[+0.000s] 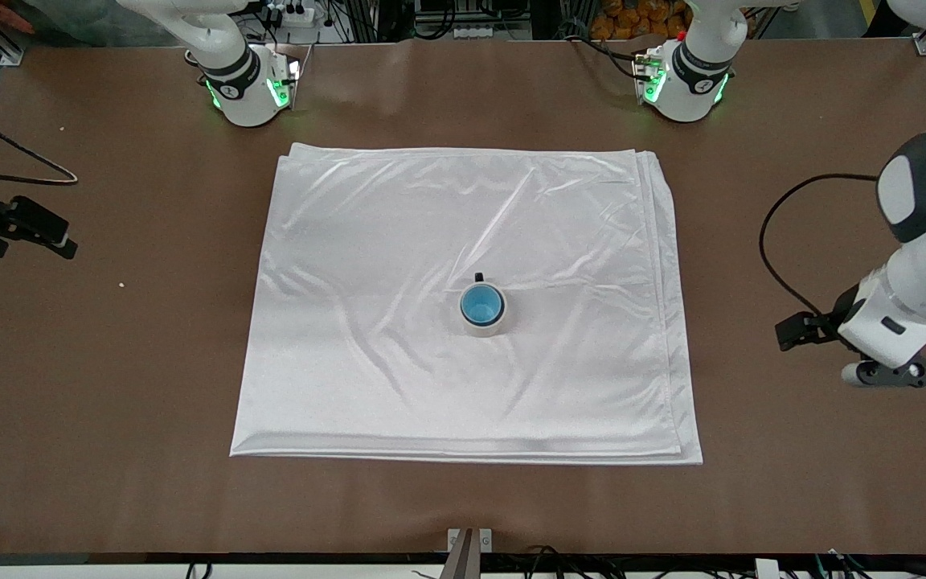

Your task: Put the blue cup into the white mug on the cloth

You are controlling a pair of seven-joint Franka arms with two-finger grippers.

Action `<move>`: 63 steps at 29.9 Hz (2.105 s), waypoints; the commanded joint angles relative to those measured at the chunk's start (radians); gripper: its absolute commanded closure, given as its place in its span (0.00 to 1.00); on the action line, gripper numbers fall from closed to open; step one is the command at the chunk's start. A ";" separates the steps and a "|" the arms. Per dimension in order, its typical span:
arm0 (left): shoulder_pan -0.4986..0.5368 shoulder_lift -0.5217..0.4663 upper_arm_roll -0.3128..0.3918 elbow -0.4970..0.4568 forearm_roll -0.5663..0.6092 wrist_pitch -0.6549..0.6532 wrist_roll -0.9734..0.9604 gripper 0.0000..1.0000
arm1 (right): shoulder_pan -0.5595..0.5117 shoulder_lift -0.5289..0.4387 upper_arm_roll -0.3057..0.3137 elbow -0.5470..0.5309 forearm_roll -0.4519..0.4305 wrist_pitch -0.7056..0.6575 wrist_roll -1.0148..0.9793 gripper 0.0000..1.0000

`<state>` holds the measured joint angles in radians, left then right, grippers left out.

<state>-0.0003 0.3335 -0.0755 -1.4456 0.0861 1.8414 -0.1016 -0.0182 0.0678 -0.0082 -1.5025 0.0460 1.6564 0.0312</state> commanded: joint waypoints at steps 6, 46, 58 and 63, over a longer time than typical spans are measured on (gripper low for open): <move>0.051 -0.240 -0.007 -0.122 -0.068 -0.137 0.033 0.00 | -0.016 -0.016 0.019 -0.005 -0.006 -0.004 0.015 0.00; 0.049 -0.360 -0.047 -0.188 -0.074 -0.283 0.160 0.00 | 0.014 -0.026 0.096 -0.013 -0.005 -0.072 -0.016 0.00; 0.048 -0.360 -0.047 -0.188 -0.074 -0.283 0.157 0.00 | -0.023 -0.032 0.093 -0.016 -0.005 -0.076 -0.014 0.00; 0.048 -0.358 -0.047 -0.188 -0.074 -0.283 0.157 0.00 | -0.023 -0.032 0.091 -0.016 -0.005 -0.075 -0.005 0.00</move>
<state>0.0400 0.0011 -0.1200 -1.6122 0.0344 1.5670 0.0378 -0.0315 0.0586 0.0766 -1.5025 0.0450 1.5868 0.0237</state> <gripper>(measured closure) 0.000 0.000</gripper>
